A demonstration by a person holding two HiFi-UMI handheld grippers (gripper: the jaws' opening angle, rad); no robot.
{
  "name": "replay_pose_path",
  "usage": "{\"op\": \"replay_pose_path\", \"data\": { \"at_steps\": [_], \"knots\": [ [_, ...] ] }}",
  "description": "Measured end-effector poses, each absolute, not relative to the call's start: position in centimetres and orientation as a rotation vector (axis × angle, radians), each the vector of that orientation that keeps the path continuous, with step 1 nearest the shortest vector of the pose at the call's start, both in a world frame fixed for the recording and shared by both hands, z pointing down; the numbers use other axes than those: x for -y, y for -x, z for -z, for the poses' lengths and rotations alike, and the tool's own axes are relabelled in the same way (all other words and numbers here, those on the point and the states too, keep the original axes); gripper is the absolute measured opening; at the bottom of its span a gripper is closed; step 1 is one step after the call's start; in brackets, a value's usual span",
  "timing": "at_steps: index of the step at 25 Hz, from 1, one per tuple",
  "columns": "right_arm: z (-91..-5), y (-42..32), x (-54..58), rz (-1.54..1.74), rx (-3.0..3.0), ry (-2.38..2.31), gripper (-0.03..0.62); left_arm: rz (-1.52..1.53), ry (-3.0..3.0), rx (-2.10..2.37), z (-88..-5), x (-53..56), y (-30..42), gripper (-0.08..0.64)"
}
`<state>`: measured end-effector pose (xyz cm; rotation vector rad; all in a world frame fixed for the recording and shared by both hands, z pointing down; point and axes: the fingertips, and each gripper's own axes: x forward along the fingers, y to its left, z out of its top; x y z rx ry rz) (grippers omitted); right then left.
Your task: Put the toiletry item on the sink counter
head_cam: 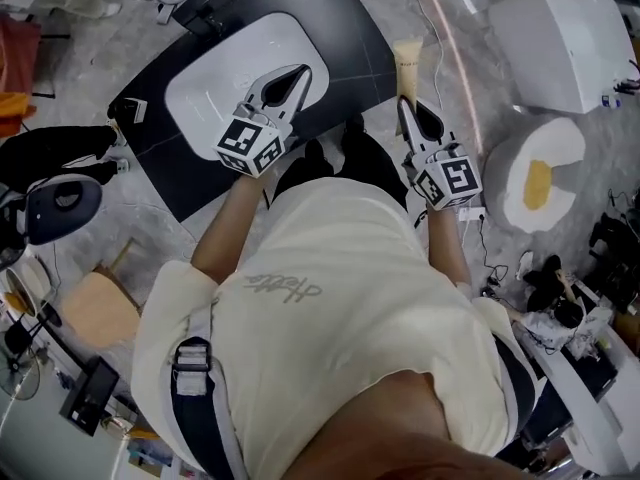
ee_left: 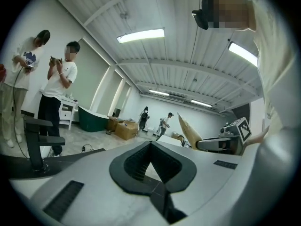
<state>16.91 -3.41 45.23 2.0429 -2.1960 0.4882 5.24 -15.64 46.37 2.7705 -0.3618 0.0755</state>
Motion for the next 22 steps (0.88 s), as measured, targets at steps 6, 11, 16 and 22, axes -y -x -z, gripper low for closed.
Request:
{"op": "replay_pose_path", "data": {
  "at_steps": [6, 11, 16, 22],
  "knots": [
    [-46.0, -18.0, 7.5, -0.501, 2.298, -1.917, 0.026, -0.089, -2.744, 0.534, -46.8, 17.9, -4.0, 0.003],
    [-45.7, -19.1, 11.5, -0.457, 2.402, -1.770, 0.026, -0.100, -2.725, 0.668, -46.2, 20.0, -4.4, 0.003],
    [-46.1, -21.2, 13.3, -0.480, 2.483, -1.679, 0.026, -0.090, -2.710, 0.782, -45.4, 20.7, -6.0, 0.003],
    [-47.0, -23.6, 15.3, -0.523, 2.564, -1.557, 0.026, -0.109, -2.684, 0.906, -44.7, 21.0, -7.9, 0.003]
  ]
}}
